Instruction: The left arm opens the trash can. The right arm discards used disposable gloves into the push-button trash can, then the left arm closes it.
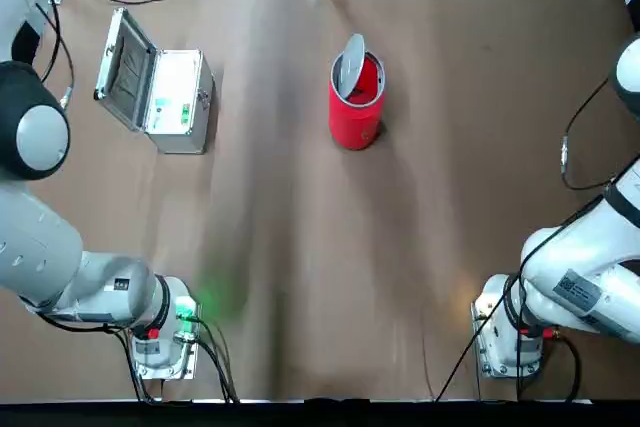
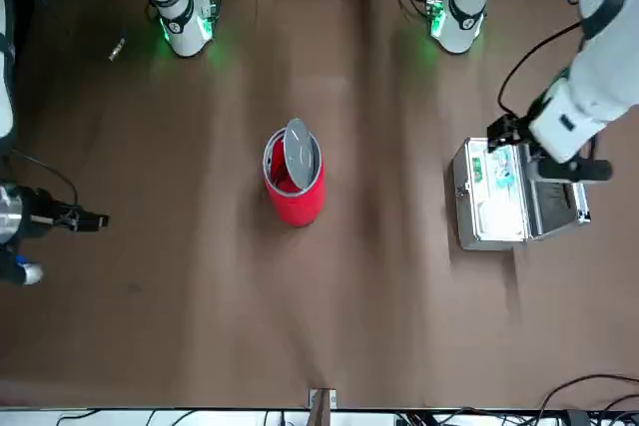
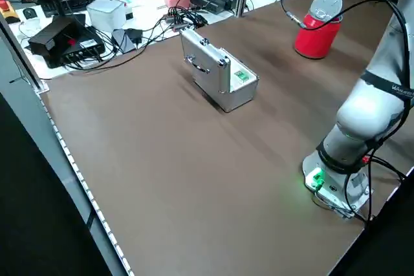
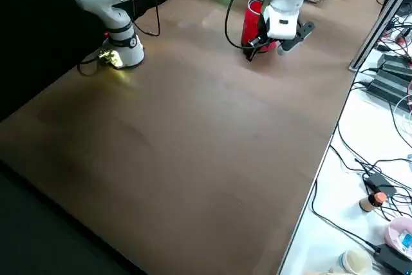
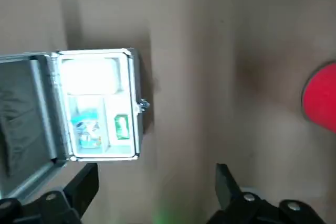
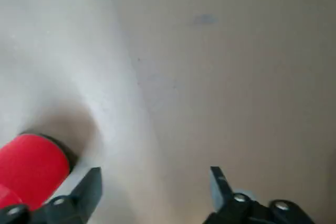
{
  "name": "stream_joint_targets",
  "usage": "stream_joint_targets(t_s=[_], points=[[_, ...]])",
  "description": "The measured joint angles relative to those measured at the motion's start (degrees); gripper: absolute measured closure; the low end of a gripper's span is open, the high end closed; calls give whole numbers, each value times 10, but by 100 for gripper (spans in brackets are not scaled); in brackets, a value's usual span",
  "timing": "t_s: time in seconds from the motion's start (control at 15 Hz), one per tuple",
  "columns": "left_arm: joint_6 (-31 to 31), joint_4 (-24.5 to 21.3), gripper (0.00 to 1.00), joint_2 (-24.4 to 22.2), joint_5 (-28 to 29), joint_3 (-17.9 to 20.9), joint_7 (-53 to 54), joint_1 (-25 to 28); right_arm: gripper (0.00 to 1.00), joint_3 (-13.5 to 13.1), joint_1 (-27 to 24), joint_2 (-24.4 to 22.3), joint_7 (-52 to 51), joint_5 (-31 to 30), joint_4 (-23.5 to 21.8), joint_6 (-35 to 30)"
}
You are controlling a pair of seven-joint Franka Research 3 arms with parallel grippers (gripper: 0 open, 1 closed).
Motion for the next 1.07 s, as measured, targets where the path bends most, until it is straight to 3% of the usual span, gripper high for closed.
stream_joint_targets(t_s=[0.13, 0.33, 0.47, 0.6, 0.73, 0.8, 0.93, 1.07], points=[[-2, -1, 3, 12, 0, -28, -12, -1, 2, 0, -4, -9, 0, -9, 0, 0], [-2, -1, 32, 29, -1, -84, -92, -10, 1, -1, -7, -17, -2, -15, 0, 0], [-2, -2, 50, 41, -1, -114, -113, -25, 1, -31, 14, -31, -7, -16, 0, 0], [-2, -2, 68, 58, -1, -137, -109, -40, 1, -118, 73, -56, -45, -11, 0, 3], [0, -1, 87, 75, -1, -164, -107, -51, 1, -232, 145, -83, -81, 36, 1, 4], [11, 4, 99, 85, -11, -178, -107, -65, 1, -340, 206, -113, -125, 92, 2, 3], [34, 14, 99, 85, -48, -182, -107, -71, 1, -401, 242, -142, -151, 114, 2, -7], [50, 29, 99, 85, -88, -182, -107, -70, 1, -431, 267, -168, -162, 119, -4, -24]])
